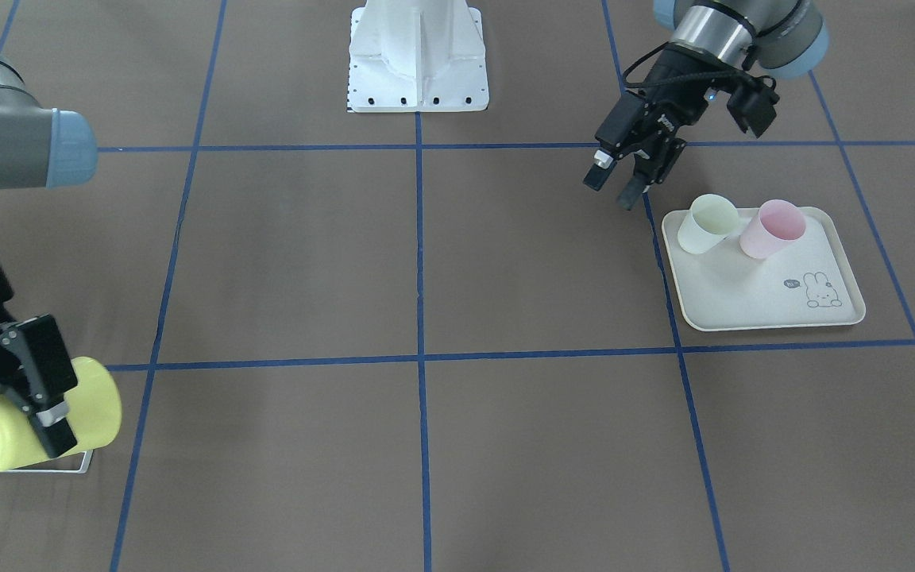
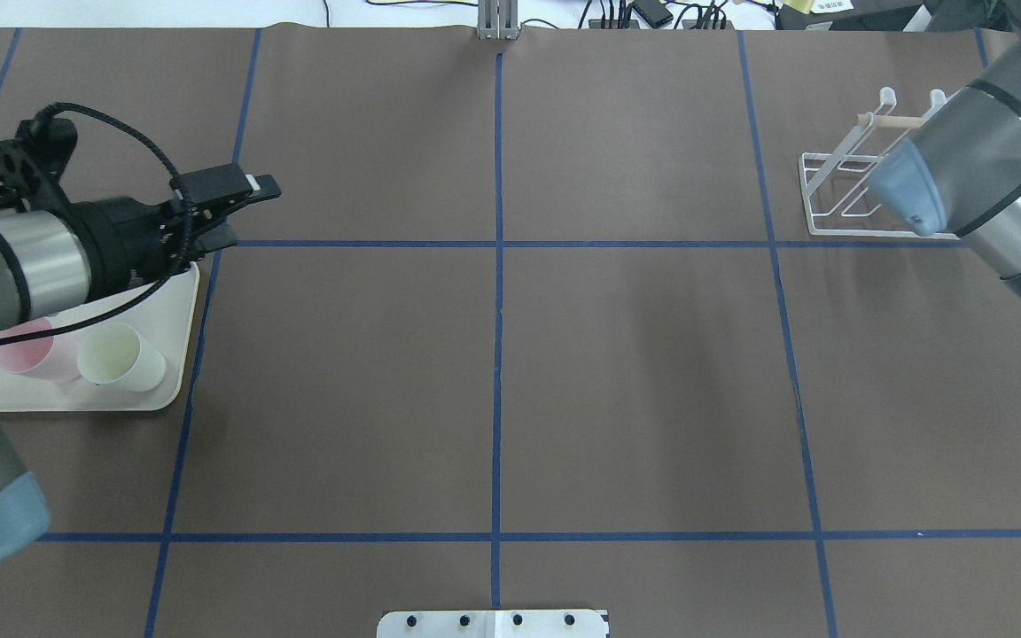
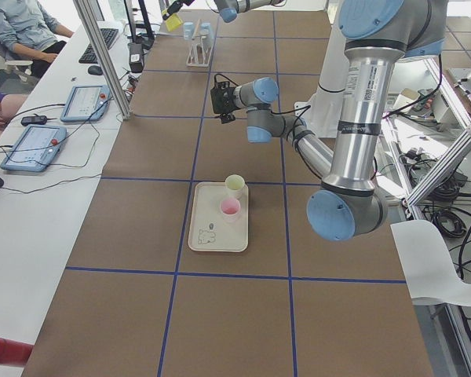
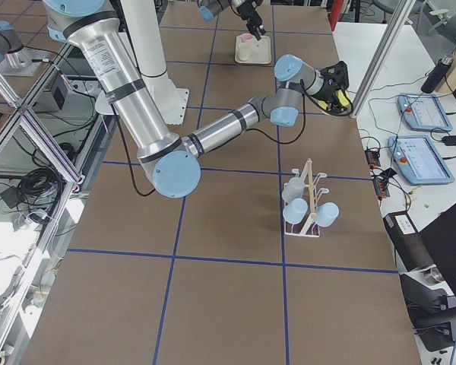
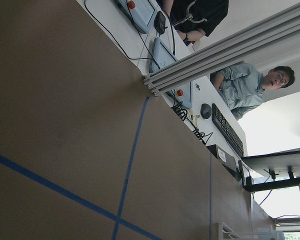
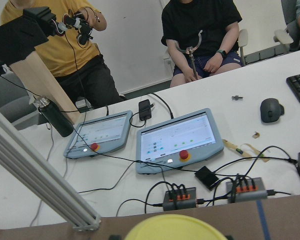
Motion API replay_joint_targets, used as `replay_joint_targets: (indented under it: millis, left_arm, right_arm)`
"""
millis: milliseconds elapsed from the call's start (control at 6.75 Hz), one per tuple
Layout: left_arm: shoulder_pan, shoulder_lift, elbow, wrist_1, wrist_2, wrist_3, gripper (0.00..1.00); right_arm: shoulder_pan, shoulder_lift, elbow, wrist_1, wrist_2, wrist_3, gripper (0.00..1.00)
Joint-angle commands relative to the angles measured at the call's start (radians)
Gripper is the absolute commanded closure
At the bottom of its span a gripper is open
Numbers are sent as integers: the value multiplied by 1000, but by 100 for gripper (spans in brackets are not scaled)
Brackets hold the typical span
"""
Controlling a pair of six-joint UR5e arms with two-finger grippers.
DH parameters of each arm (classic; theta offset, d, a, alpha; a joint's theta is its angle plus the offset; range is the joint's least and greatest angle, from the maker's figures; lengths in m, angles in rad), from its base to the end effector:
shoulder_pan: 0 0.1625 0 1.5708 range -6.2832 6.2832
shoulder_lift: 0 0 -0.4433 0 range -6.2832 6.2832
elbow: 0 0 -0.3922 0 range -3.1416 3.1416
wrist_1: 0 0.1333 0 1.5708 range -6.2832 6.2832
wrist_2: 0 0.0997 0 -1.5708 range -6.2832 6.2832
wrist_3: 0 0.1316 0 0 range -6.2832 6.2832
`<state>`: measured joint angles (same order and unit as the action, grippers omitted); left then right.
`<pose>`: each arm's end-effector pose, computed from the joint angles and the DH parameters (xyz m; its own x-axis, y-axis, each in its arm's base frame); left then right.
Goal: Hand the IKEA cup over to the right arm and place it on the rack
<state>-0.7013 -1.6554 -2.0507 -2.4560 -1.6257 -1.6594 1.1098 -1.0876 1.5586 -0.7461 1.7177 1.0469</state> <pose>0.3093 -0.4262 0.3113 0.0386 -0.1482 -0.9882 0.6084 0.7880 -0.0944 -0.2127 -0.6847 0.3165 0.5165 -0.0726 0.8532 -0.6524 0.6120 0.4470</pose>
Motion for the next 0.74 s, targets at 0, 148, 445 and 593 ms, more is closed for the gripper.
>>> replay_joint_targets:
  millis: [0,148,445,593]
  left_arm:
    - [-148,147,-40,57,-197,224,0]
    - [-196,216,-36,57,-265,347,0]
    - [-278,340,-25,58,-374,589,0]
    - [-290,368,3,58,-399,651,0]
  right_arm:
    - [34,-75,-2,-19,-68,-256,100]
    - [47,-109,-2,-12,-69,-277,100]
    - [45,-140,-15,-10,-105,-352,100]
    - [51,-143,-64,17,-118,-379,100]
